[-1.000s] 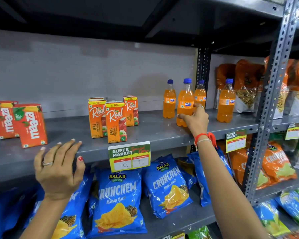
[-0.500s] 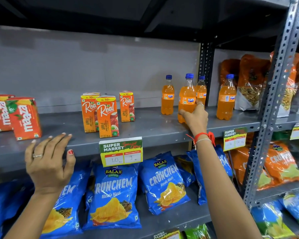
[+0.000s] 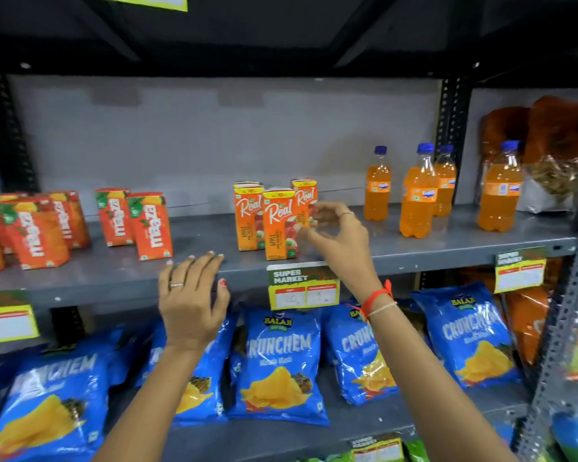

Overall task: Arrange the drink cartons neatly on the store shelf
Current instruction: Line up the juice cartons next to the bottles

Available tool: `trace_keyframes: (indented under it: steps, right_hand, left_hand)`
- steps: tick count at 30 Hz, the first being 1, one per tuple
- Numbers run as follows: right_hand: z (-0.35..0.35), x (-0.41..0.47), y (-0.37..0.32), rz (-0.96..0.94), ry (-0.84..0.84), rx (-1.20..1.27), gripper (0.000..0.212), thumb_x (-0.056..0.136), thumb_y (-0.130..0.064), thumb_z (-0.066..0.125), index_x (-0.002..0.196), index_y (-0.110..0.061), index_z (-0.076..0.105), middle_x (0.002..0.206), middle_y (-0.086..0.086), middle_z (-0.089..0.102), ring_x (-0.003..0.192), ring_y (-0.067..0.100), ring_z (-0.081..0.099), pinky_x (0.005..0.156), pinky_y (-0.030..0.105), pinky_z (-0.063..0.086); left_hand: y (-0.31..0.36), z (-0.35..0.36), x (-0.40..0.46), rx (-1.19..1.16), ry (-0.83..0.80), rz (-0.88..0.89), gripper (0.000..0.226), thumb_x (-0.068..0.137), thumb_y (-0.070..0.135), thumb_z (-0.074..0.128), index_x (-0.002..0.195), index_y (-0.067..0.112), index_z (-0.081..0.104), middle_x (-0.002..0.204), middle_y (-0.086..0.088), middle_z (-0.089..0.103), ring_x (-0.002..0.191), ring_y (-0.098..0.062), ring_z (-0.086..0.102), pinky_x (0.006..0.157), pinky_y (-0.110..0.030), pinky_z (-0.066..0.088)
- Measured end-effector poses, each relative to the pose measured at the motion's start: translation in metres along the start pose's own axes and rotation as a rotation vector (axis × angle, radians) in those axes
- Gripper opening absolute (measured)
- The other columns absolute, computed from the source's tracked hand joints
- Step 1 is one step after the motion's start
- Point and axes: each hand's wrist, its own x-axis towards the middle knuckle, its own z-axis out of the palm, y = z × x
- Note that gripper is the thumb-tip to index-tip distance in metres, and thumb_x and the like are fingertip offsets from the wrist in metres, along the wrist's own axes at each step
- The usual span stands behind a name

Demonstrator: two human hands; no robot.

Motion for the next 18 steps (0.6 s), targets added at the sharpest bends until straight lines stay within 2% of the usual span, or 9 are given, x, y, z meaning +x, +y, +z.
trace_keyframes:
  steps: [2, 4, 8, 12, 18]
  right_hand:
    - [0.016, 0.002, -0.006, 0.093, -0.185, 0.037, 0.059, 0.07, -0.021, 0.078, 0.121, -0.015, 0.049, 0.112, 0.003, 0.061, 0.102, 0.016, 0.059, 0.087, 0.029, 0.051]
    - [0.024, 0.007, -0.01, 0.182, -0.256, 0.091, 0.068, 0.071, -0.013, 0.076, 0.129, -0.013, 0.04, 0.117, 0.005, 0.057, 0.106, 0.019, 0.058, 0.087, 0.029, 0.052]
    - [0.029, 0.02, -0.007, 0.299, -0.273, 0.098, 0.072, 0.072, -0.013, 0.075, 0.132, -0.017, 0.036, 0.129, 0.01, 0.055, 0.117, 0.027, 0.056, 0.1, 0.047, 0.047]
    - [0.024, 0.02, -0.007, 0.296, -0.255, 0.092, 0.064, 0.073, -0.009, 0.074, 0.126, -0.015, 0.04, 0.12, 0.011, 0.058, 0.113, 0.029, 0.057, 0.095, 0.049, 0.05]
    - [0.01, 0.034, 0.009, 0.295, -0.129, 0.06, 0.06, 0.071, -0.006, 0.075, 0.123, -0.011, 0.045, 0.121, 0.016, 0.059, 0.111, 0.029, 0.058, 0.093, 0.047, 0.052]
  left_hand:
    - [-0.001, -0.002, 0.0, -0.015, -0.009, 0.007, 0.036, 0.087, 0.025, 0.045, 0.111, 0.009, 0.067, 0.112, -0.007, 0.069, 0.104, -0.025, 0.054, 0.1, -0.045, 0.035]
    - [-0.001, -0.003, 0.0, -0.019, -0.01, 0.009, 0.035, 0.087, 0.024, 0.046, 0.111, 0.009, 0.067, 0.113, -0.007, 0.069, 0.104, -0.024, 0.054, 0.099, -0.046, 0.036]
    - [0.0, -0.003, 0.001, -0.036, -0.019, 0.008, 0.035, 0.088, 0.024, 0.045, 0.112, 0.01, 0.067, 0.114, -0.006, 0.068, 0.106, -0.024, 0.053, 0.099, -0.046, 0.036]
    - [-0.002, -0.003, -0.001, -0.026, -0.026, 0.015, 0.036, 0.088, 0.025, 0.044, 0.113, 0.011, 0.066, 0.116, -0.006, 0.068, 0.107, -0.024, 0.053, 0.101, -0.046, 0.035]
    - [0.0, 0.0, 0.0, -0.047, -0.004, 0.003, 0.035, 0.088, 0.024, 0.044, 0.112, 0.011, 0.066, 0.115, -0.006, 0.068, 0.108, -0.023, 0.053, 0.101, -0.045, 0.035]
